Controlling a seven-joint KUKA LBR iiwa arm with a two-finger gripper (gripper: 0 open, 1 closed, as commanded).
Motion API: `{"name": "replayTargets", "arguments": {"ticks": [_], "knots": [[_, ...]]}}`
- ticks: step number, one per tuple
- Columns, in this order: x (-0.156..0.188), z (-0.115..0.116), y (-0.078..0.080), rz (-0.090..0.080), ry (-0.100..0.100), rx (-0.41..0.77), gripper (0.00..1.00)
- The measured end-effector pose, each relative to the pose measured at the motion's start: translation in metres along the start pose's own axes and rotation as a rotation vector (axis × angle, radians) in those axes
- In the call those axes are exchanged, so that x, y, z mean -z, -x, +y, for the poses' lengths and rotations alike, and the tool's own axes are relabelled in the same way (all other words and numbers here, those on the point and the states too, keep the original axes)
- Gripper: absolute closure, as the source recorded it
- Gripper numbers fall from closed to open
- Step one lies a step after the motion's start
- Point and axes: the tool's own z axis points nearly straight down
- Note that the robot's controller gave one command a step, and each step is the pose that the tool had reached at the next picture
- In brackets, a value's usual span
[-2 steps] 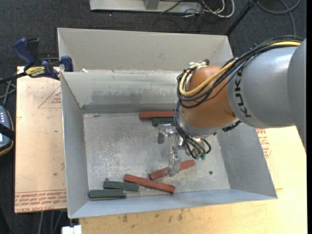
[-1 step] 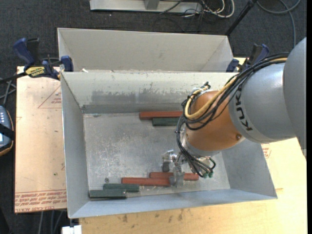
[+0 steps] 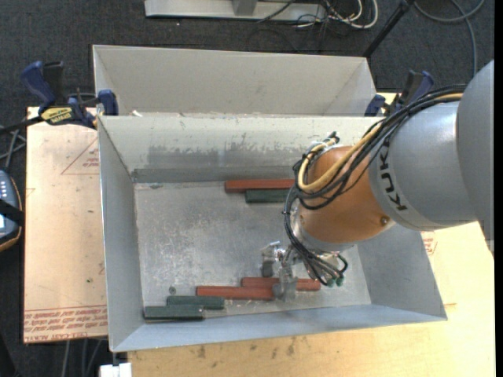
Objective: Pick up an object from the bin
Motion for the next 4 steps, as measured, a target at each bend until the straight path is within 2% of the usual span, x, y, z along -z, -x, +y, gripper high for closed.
{"name": "replayTargets", "arguments": {"ticks": [1, 2, 3, 4], "knots": [[0.048, -0.007, -0.004, 0.011, 0.002, 0.002, 1.0], [0.142, 0.026, 0.046, 0.002, 0.0, -0.011, 0.0], [0.142, 0.026, 0.046, 0.003, 0.0, -0.012, 0.0], [0.088, 0.022, 0.005, 0.0, 0.0, 0.004, 0.0]]}}
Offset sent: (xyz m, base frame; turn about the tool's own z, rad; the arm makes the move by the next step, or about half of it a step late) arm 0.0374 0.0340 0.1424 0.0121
